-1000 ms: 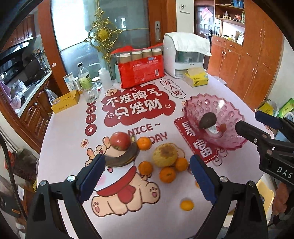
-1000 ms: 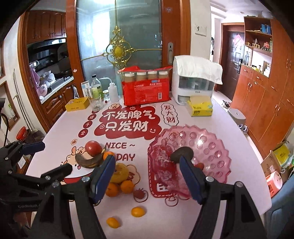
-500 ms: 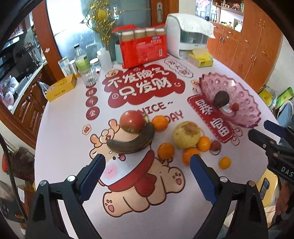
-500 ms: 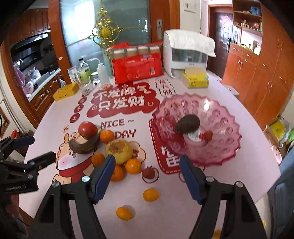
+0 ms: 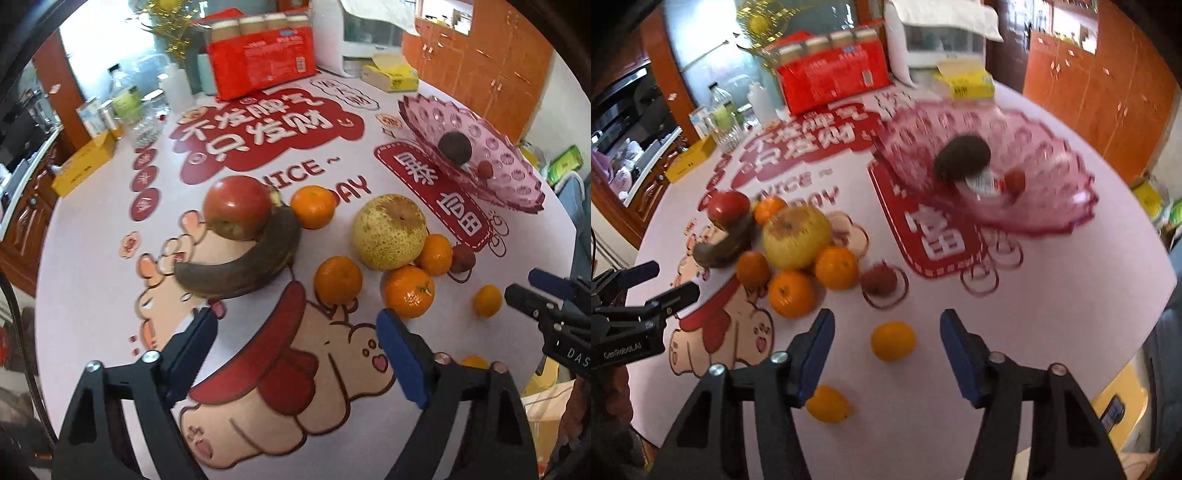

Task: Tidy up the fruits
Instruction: 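Grasp a mandarin with the right tool while the left tool grasps another mandarin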

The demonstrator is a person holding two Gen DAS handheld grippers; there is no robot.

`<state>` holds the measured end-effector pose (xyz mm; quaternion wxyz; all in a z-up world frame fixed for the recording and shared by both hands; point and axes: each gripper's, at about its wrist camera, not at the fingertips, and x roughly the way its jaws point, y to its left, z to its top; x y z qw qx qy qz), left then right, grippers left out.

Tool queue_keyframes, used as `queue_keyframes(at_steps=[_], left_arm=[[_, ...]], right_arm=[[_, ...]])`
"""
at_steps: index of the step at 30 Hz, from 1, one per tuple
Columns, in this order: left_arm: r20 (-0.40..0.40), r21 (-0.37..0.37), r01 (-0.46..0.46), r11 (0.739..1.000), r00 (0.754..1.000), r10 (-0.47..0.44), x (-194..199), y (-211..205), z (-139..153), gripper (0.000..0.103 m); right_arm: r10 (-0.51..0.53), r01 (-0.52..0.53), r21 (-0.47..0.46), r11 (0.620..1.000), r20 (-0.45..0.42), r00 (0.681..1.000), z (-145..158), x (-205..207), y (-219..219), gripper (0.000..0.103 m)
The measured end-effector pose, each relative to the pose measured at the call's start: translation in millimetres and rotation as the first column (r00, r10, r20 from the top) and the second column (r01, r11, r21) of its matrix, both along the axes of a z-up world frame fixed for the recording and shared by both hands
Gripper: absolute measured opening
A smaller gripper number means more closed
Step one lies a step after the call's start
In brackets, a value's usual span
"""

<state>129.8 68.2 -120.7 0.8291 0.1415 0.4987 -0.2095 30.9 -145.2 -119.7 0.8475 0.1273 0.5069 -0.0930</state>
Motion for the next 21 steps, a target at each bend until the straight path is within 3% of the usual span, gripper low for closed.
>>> queue_keyframes(at_steps=[8, 13, 21], left_arm=[[-0.084, -0.035, 0.016, 0.999, 0.996, -0.019, 21.1, -16.1, -35.0, 0.066], [-0.123, -0.056, 0.008, 0.998, 0.992, -0.015, 27.8, -20.7, -47.2, 0.055], [-0.134, -0.066, 0.004, 0.998, 0.991, -0.013, 32.4, -33.1, -55.0, 0.053]], right_arm=[[-0.016, 0.019, 0.045, 0.999, -0.071, 0.997, -31.7, 1.2, -6.5, 0.053], [0.008, -0.003, 0.051, 0.999, -0.092, 0.996, -42.1, 9.6, -6.0, 0.045], [0.056, -0.050, 0.063, 0.997, -0.096, 0.994, -46.8, 18.4, -3.5, 0.038]])
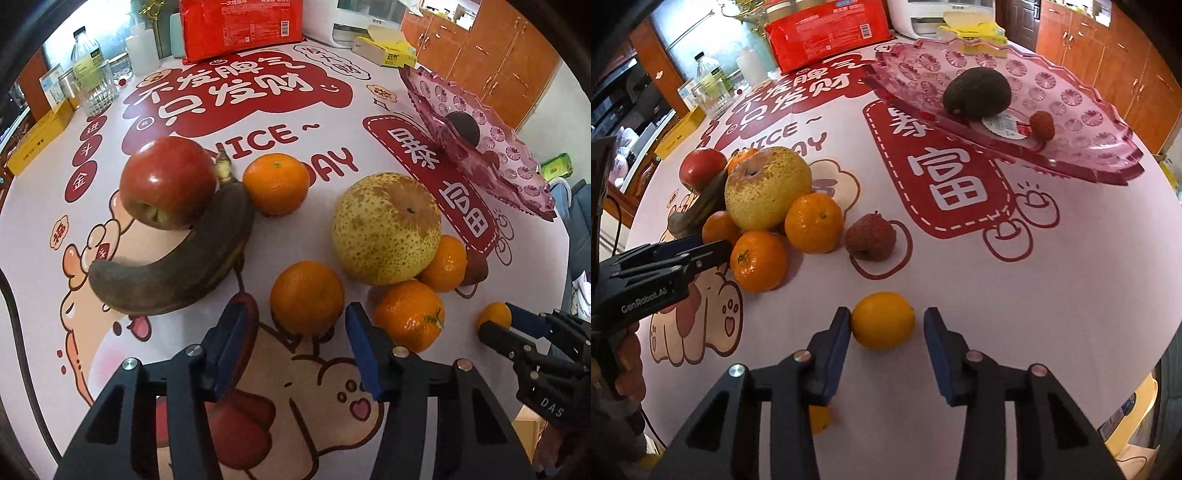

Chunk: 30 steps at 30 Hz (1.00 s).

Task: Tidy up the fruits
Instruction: 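Grasp a mandarin with the right tool while the left tool grasps another mandarin, then carry both mandarins over the pink bowl and open both tools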

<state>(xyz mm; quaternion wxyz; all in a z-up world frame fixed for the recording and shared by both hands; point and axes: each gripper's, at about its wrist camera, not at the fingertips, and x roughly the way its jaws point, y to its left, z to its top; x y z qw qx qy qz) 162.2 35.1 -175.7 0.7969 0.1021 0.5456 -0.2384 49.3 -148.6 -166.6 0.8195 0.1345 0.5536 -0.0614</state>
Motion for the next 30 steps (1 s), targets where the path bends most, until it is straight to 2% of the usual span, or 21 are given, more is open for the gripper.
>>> queue_keyframes(at_steps=[1, 3, 4, 5, 15, 21, 30], left_arm=[[-0.003, 0.002, -0.001, 1.000, 1.000, 0.001, 0.8, -1.9, -1.2, 0.052], [-0.013, 0.000, -0.003, 1.000, 1.000, 0.003, 2.8, -4.0, -2.9, 0.046], [-0.018, 0.000, -0.003, 1.000, 1.000, 0.003, 3.8, -4.9, -4.0, 0.040], [-0.012, 0.000, -0.003, 1.000, 1.000, 0.003, 3.9, -6.3, -4.2, 0.039], [-0.003, 0.019, -0.028, 0.999, 1.000, 0.028, -1.6, -2.2, 1.7, 0.036], [0.065, 0.023, 0.000, 1.000, 0.998, -0.001, -25.5, 0.8, 39.4, 0.036], [0.160, -0.030, 0.072, 0.997, 0.985, -0.066, -56.9, -37.8, 113.6, 0.036]], right_arm=[[0.005, -0.005, 0.000, 1.000, -0.001, 1.000, -0.3, 0.5, 0.5, 0.037], [0.017, -0.017, -0.006, 1.000, -0.004, 1.000, -1.2, 0.8, 2.7, 0.035], [0.021, -0.022, -0.011, 1.000, -0.002, 1.000, -1.2, 1.1, 3.6, 0.035], [0.025, -0.025, -0.015, 1.000, -0.001, 1.000, -1.1, 0.9, 3.8, 0.035], [0.047, -0.047, -0.034, 0.998, 0.003, 0.999, -1.4, 1.8, 6.7, 0.034], [0.060, -0.060, -0.029, 0.998, 0.001, 0.998, 8.3, 0.5, 5.2, 0.034], [0.117, -0.104, -0.091, 0.990, 0.145, 0.983, 81.2, -10.8, -14.3, 0.034]])
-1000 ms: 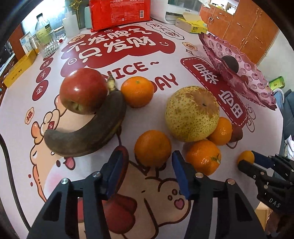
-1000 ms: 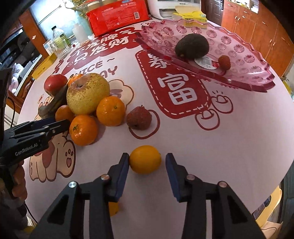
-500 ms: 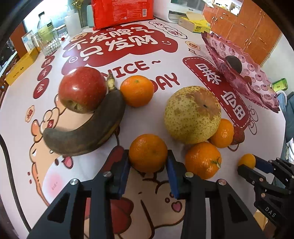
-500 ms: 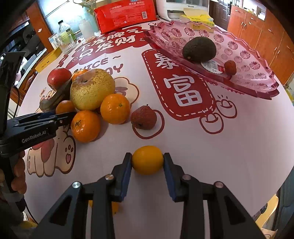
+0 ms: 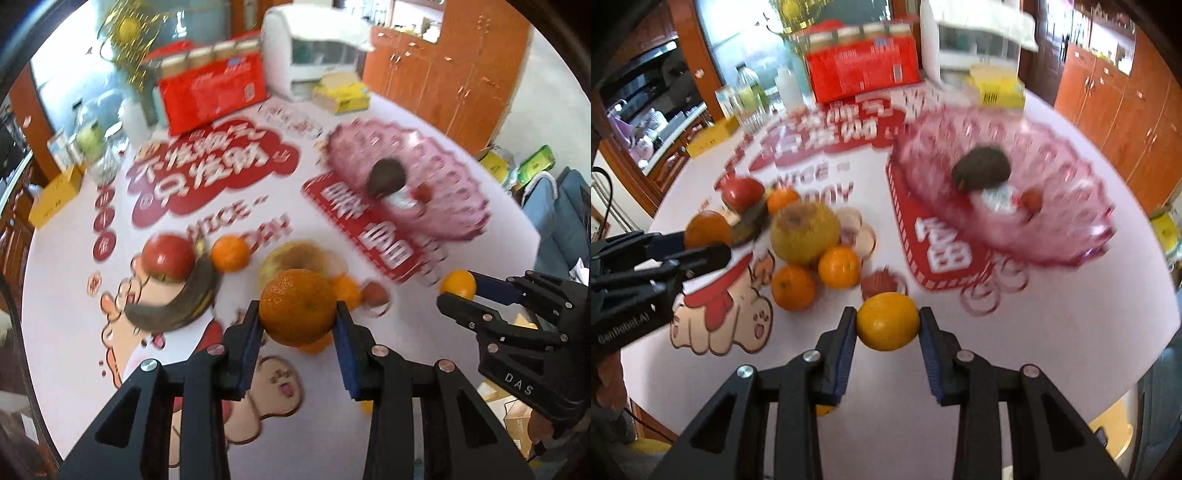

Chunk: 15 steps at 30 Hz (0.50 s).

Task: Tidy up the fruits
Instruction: 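Carry both mandarins over the pink bowl and open both tools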

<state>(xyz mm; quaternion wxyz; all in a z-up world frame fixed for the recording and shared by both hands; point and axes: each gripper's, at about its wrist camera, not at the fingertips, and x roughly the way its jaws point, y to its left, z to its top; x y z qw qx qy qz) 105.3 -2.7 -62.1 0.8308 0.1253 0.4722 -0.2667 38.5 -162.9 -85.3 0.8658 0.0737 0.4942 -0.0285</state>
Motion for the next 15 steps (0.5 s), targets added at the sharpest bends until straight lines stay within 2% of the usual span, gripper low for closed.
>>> queue_keyframes(at_steps=[10, 15], left_arm=[[0.126, -0.100, 0.052, 0.994, 0.991, -0.039, -16.2, -75.2, 80.1, 0.036], [0.162, -0.106, 0.037, 0.994, 0.987, -0.020, -14.2, -114.1, 103.0, 0.036]], right_arm=[[0.033, -0.014, -0.094, 0.996, 0.204, 0.978, 85.0, -12.2, -51.1, 0.034], [0.042, -0.004, -0.127, 0.992, 0.297, 0.954, 120.2, -6.3, -90.9, 0.034]])
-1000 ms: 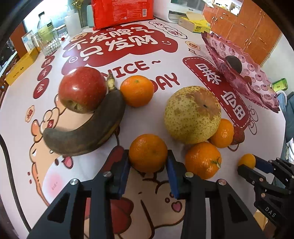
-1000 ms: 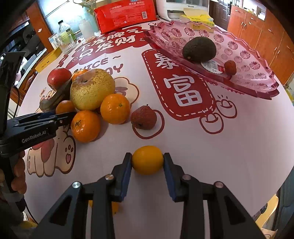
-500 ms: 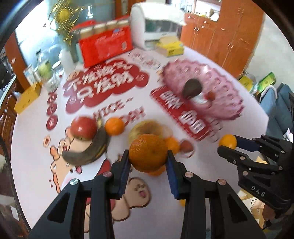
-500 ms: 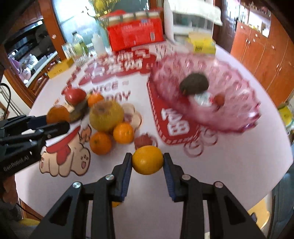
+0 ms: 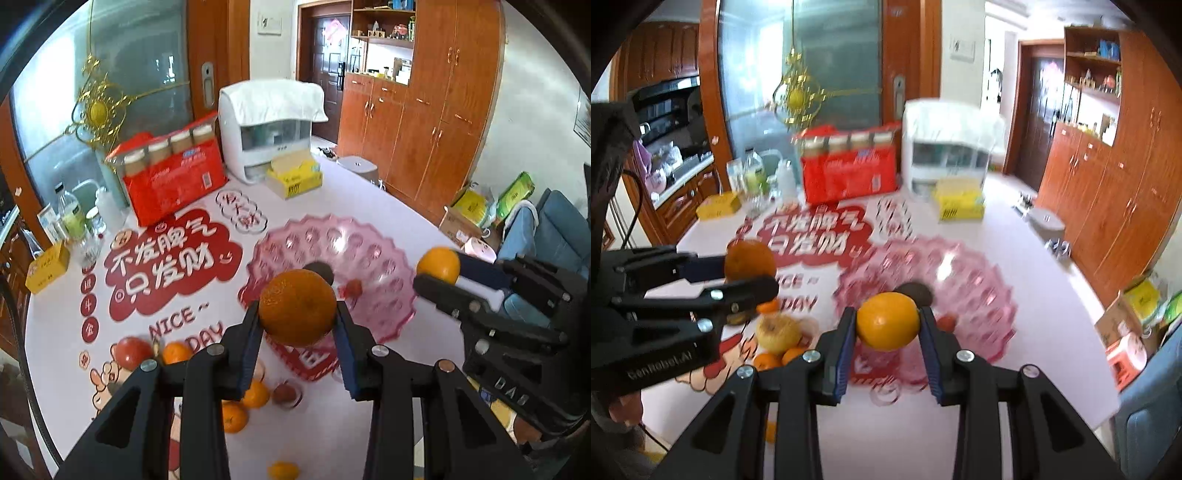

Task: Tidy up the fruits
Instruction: 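Carry both mandarins over the pink bowl and open both tools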

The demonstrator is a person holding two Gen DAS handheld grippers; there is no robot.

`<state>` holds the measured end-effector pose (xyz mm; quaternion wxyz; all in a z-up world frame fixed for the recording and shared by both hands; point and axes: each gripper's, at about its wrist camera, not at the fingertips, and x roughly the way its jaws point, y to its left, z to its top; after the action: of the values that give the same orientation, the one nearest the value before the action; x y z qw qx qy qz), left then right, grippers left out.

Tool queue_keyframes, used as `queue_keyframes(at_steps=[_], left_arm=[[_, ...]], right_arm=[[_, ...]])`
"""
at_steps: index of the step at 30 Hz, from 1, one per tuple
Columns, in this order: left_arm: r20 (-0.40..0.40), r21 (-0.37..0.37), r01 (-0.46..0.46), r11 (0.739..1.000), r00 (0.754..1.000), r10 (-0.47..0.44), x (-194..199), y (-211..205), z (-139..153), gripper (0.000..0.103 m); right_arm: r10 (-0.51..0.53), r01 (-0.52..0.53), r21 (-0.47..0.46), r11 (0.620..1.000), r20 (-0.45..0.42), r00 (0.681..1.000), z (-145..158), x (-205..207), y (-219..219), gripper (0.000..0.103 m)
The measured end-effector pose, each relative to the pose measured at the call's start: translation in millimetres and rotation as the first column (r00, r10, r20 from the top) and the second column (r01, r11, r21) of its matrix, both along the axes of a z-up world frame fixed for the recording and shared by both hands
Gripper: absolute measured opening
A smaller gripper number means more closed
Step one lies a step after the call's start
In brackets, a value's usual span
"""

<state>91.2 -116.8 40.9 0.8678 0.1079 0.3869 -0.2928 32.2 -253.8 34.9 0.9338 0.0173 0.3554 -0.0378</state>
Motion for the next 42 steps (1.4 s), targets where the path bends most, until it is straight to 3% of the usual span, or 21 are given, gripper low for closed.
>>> queue_keyframes(at_steps=[6, 12, 22, 39, 40, 41, 42], left_arm=[[0.022, 0.012, -0.072, 0.997, 0.997, 0.071, 13.4, -39.0, 6.6, 0.036], [-0.031, 0.060, -0.150, 0.987, 0.988, 0.152, 38.1, -65.4, -16.3, 0.036], [-0.121, 0.163, -0.225, 0.961, 0.962, 0.246, 70.1, -77.2, -75.4, 0.036], [-0.218, 0.303, -0.198, 0.932, 0.938, 0.271, 83.8, -99.0, -146.9, 0.038], [-0.225, 0.307, -0.197, 0.931, 0.936, 0.272, 83.9, -98.4, -148.8, 0.043], [-0.225, 0.311, -0.198, 0.930, 0.935, 0.275, 83.5, -98.0, -150.1, 0.059], [-0.215, 0.313, -0.207, 0.927, 0.935, 0.281, 82.5, -97.0, -149.4, 0.067]], right_arm=[[-0.013, 0.013, -0.002, 1.000, 0.060, 0.998, 23.7, 22.0, -52.7, 0.034], [-0.018, 0.018, -0.010, 1.000, 0.032, 0.999, 14.8, 54.0, -86.5, 0.034], [0.010, -0.006, 0.030, 1.000, -0.125, 0.992, -45.3, 97.6, -105.8, 0.034], [0.117, -0.106, 0.050, 0.993, -0.335, 0.935, -134.2, 119.7, -91.2, 0.035], [0.123, -0.112, 0.051, 0.992, -0.344, 0.931, -137.3, 118.7, -90.9, 0.035], [0.126, -0.116, 0.051, 0.992, -0.351, 0.928, -139.4, 118.4, -91.2, 0.035], [0.128, -0.117, 0.051, 0.992, -0.356, 0.926, -141.2, 117.9, -91.1, 0.036]])
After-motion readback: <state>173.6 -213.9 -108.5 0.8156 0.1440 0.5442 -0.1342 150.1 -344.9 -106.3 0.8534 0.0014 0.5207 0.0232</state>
